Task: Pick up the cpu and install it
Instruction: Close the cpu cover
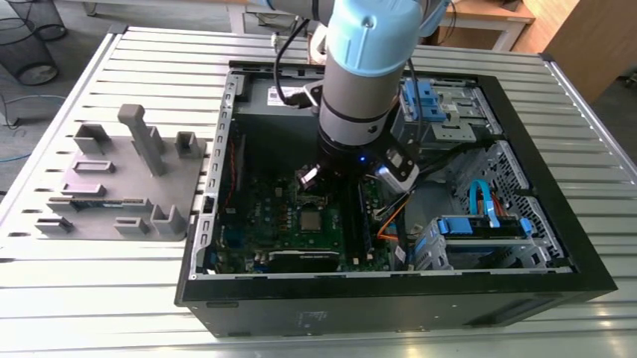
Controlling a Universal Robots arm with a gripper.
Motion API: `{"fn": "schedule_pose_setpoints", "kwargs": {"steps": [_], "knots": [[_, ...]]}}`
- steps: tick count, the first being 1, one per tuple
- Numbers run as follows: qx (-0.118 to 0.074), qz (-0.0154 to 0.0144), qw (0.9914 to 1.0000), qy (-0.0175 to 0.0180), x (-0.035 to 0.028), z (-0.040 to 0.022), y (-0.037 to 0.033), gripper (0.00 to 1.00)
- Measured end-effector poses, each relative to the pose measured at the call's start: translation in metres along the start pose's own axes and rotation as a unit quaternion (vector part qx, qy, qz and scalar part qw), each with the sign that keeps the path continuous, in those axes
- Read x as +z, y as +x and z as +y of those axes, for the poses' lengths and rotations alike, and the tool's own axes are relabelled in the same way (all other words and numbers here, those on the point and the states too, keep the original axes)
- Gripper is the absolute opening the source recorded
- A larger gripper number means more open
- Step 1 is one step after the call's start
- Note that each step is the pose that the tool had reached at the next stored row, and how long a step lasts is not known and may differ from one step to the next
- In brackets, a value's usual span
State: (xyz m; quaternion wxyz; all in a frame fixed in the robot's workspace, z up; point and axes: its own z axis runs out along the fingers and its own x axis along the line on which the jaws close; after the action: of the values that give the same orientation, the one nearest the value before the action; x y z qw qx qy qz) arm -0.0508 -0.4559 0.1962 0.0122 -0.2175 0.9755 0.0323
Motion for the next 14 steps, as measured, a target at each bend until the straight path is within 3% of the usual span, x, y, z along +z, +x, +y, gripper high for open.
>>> {"fn": "schedule_pose_setpoints", "kwargs": {"steps": [14], "knots": [[0.0, 0.0003, 1.0, 0.0008, 0.0025, 0.0018, 0.0011, 0.11]]}}
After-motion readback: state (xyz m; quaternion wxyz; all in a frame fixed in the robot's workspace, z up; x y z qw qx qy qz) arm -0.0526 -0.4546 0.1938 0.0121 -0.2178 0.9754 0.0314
